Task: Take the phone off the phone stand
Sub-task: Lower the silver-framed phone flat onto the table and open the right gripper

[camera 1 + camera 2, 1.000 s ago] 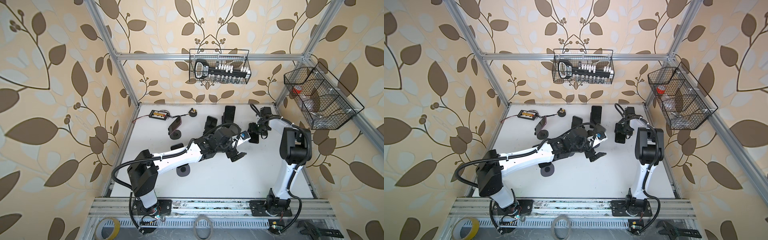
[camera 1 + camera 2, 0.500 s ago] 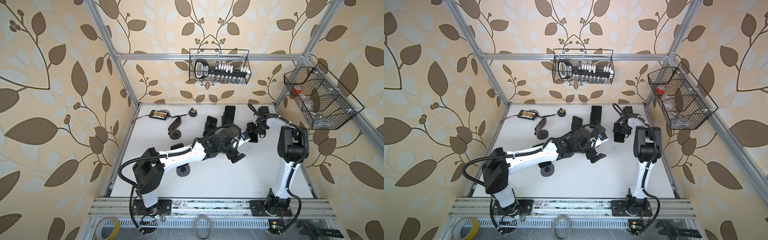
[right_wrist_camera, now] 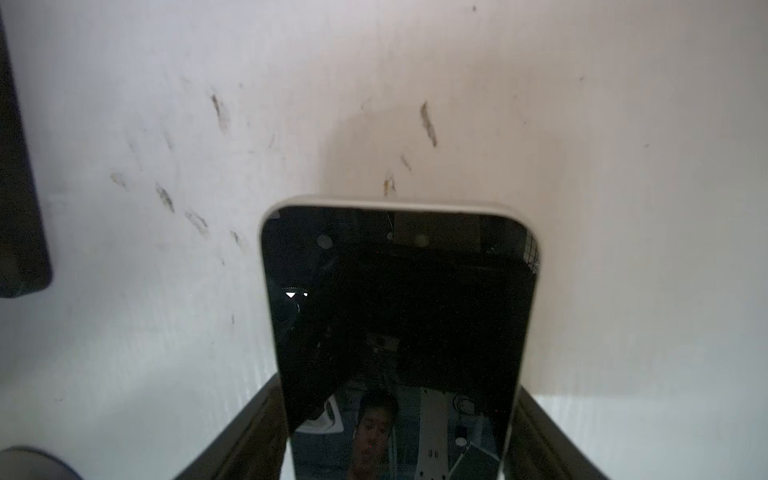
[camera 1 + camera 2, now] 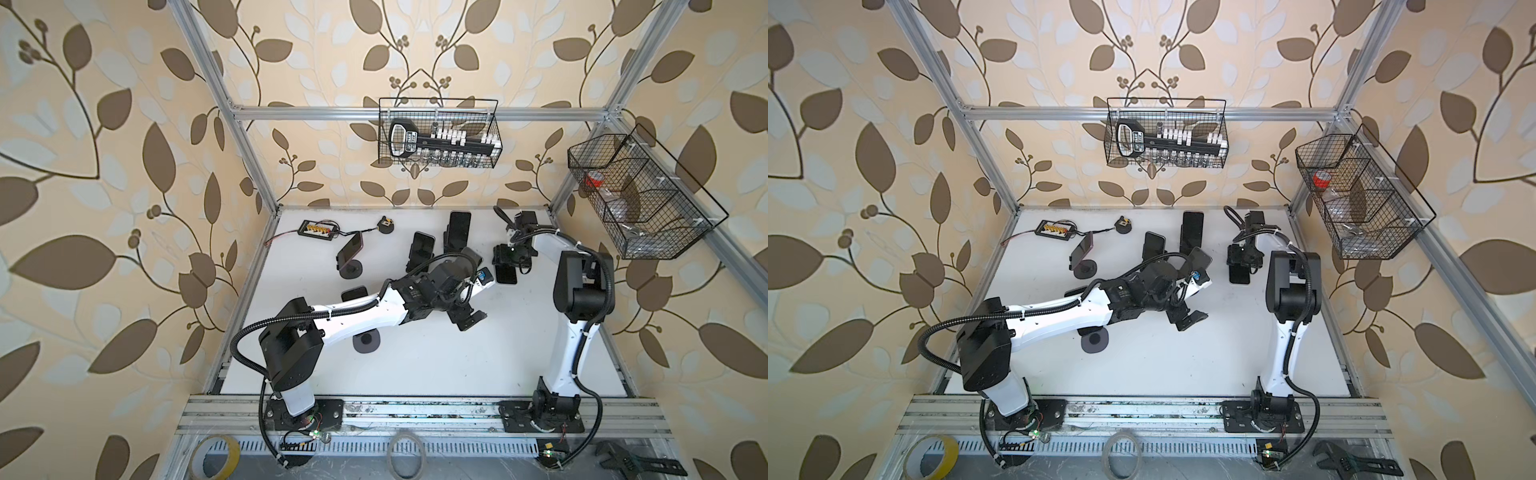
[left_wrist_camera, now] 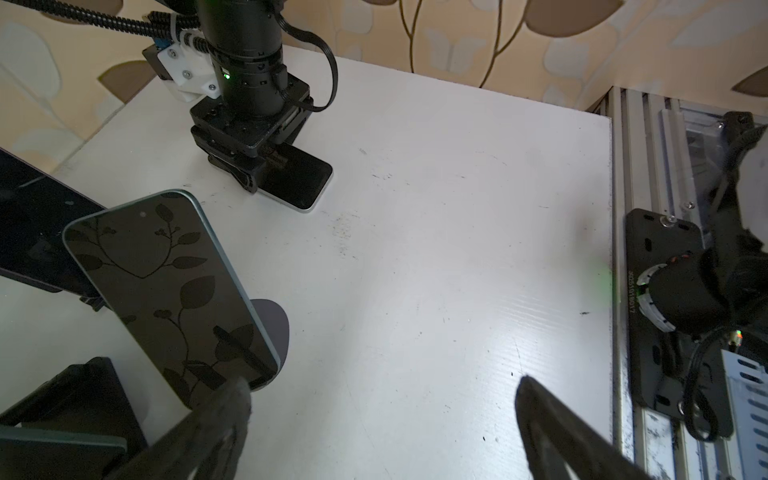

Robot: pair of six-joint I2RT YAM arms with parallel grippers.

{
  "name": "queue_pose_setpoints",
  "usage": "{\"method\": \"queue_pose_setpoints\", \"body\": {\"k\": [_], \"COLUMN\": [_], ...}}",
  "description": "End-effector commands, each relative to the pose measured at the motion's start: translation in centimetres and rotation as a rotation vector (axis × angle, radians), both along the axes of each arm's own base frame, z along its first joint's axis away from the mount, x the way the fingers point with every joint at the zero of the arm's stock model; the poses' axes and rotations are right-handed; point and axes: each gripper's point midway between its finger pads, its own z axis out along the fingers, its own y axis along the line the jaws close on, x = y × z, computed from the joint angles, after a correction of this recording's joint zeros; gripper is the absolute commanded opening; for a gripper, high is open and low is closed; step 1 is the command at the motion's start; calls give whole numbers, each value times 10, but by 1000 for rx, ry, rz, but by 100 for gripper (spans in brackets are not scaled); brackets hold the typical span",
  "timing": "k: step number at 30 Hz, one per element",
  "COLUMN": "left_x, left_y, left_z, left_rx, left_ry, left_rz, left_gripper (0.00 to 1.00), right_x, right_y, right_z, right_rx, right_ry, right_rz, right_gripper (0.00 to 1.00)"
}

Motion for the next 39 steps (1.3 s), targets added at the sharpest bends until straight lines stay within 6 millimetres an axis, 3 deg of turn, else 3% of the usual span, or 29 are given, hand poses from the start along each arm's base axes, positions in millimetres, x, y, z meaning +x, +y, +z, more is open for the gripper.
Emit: {"method": "queue_pose_setpoints", "body": {"k": [1,19,24,27,39], "left_x": [-4,-3,-3,-2,-4], "left_y": [2,4,4,5,5], "left_z": [34,33,30,31,33], "left_rx": [-80,-67,-60,-60,-67], "left_ry": [-41,-54,-53,-58,-51], "left_rz": [-7,-5,-6,-5,-6], "left_gripper": [99,99,99,99,99], "right_x": [5,15,16,17,17], "right_y": [-3,-6,-6,-2,-3], "right_z": [-4,-8,-8,-4,8], "right_rx": [-17,-26,-25,-1,-9], "right_ry": [13,16,23,11,-10], "right_rz": [14,9,10,6,-6], "right_gripper": [49,61,76,80,82]}}
